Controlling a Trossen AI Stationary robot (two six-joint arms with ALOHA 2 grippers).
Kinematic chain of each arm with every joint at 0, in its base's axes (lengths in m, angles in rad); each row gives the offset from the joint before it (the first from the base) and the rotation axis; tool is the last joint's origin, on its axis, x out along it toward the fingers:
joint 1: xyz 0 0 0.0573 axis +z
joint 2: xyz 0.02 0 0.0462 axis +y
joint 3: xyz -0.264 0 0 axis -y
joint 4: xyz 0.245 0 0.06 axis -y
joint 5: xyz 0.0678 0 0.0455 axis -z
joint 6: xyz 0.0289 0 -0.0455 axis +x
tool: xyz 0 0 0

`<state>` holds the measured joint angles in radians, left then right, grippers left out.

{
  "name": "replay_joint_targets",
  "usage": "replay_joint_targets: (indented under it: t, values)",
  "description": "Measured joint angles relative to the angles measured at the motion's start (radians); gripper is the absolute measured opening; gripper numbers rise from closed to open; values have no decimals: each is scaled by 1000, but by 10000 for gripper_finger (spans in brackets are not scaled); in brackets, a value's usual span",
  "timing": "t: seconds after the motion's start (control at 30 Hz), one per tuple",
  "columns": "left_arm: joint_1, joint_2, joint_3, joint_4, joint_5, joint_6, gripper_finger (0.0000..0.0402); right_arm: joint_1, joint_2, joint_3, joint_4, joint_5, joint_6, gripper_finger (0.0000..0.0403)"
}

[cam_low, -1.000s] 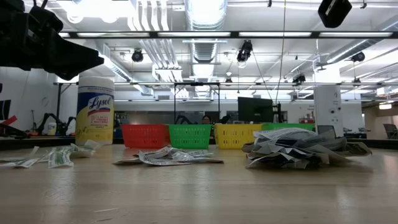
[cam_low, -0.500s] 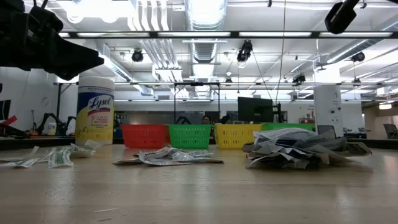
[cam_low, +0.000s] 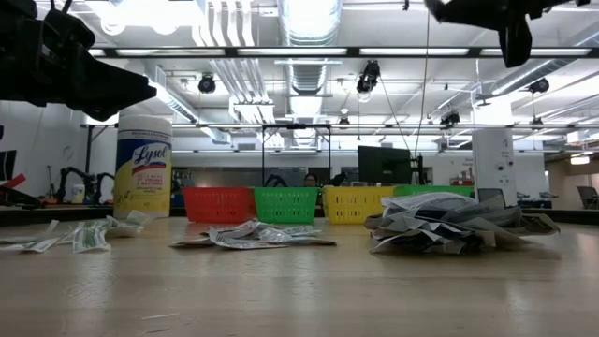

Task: Pick & Place First Aid Supplies
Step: Put the blue alcohol pad into the yellow bin

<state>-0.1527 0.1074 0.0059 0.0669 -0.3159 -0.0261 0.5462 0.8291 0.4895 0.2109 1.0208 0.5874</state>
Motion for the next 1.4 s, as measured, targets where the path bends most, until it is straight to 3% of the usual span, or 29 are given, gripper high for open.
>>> replay_joint_targets:
  t: [0.17, 0.37, 0.8, 1.1, 1.4]
  values:
    - [0, 0, 0, 0, 0, 0, 158, -50, 64, 149, -376, -9, 127, 8]
    - [0, 0, 0, 0, 0, -6, 158, -143, 189, 267, -617, -156, 172, 8]
    - [0, 0, 0, 0, 0, -8, 158, -427, 475, 453, -815, -365, 18, 8]
    - [0, 1, 0, -1, 0, -8, 158, -613, 635, 619, -844, -498, -278, 8]
    - [0, 1, 0, -1, 0, -8, 158, -786, 750, 730, -860, -669, -459, 8]
